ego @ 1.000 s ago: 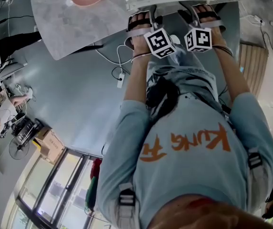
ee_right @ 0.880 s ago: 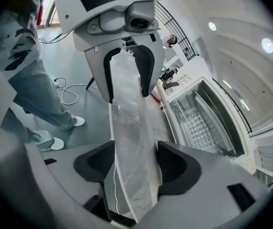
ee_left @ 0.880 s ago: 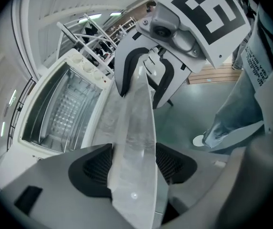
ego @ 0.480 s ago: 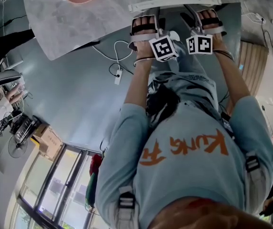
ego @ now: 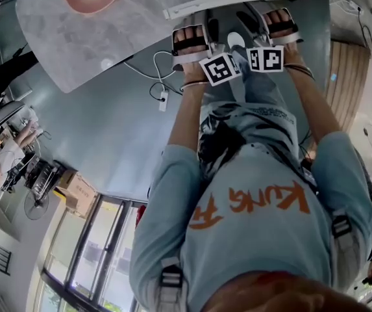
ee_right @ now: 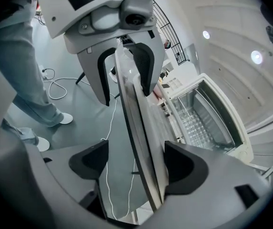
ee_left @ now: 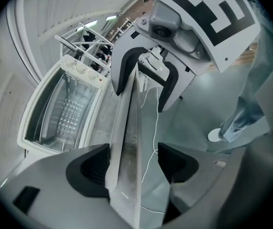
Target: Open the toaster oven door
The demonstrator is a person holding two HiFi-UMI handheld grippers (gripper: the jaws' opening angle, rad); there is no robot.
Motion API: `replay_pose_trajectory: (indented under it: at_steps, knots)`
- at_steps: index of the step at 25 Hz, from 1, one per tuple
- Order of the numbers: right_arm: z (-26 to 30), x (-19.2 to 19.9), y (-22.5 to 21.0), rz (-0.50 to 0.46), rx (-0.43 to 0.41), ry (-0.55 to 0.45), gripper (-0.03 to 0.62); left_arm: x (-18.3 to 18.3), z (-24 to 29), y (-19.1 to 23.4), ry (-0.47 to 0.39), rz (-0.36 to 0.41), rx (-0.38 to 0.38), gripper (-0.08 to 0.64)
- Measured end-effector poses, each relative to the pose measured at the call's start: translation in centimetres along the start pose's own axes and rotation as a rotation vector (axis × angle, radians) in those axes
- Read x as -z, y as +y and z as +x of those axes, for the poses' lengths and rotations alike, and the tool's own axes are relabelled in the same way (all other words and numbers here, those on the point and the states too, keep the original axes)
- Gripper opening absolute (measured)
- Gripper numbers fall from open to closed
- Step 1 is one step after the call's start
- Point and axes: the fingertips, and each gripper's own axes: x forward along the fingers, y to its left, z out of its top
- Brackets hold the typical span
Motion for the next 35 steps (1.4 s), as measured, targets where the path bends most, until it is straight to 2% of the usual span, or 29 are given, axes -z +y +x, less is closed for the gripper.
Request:
replay_pose_trajectory:
  at_steps: [4,7,10,14,16,18,21,25,29,35]
  knots:
    - [0.0,-0.1,-0.1,0.021,0.004,-0.002,0.351,-0.4,0.1,-0.2,-0.017,-0.050,0.005,0.301]
    - [-0.7,-0.3,-0.3,0.101,-0.018,-0.002,0.345,-1.0,-0.4,0.0,-0.041,-0.118,0.036,0.301]
    - [-2.3,-0.4,-0.9,0.219,-0.018,-0.006,0.290,-1.9,-1.6,0.4,-0.077,-0.222,0.063,0.299]
    - [-4.4,-0.5,-3.1,0.401,0.024,-0.010,0.197,-2.7,-4.0,2.1,-0.146,-0.412,0.041,0.294]
    - [-5.4,-0.9,-4.6,0.472,0.051,-0.017,0.161,-2.6,-5.3,3.4,-0.169,-0.515,0.012,0.285]
    - [-5.9,-1.3,-6.7,0.533,0.087,-0.034,0.125,-2.3,-6.2,5.5,-0.187,-0.621,-0.031,0.245]
    - [-6.4,-1.5,-10.1,0.627,0.153,-0.072,0.070,-1.7,-7.5,9.3,-0.213,-0.766,-0.130,0.110]
    - [-7.3,-2.4,-14.8,0.714,0.212,-0.098,-0.003,-0.6,-9.4,14.4,-0.241,-0.924,-0.250,0.020]
    - [-7.6,-4.1,-20.0,0.792,0.250,-0.157,-0.003,0.2,-10.6,19.4,-0.277,-1.066,-0.340,0.003]
    - [-8.7,-5.8,-27.2,0.935,0.303,-0.251,-0.005,0.7,-13.2,26.1,-0.354,-1.267,-0.431,0.003]
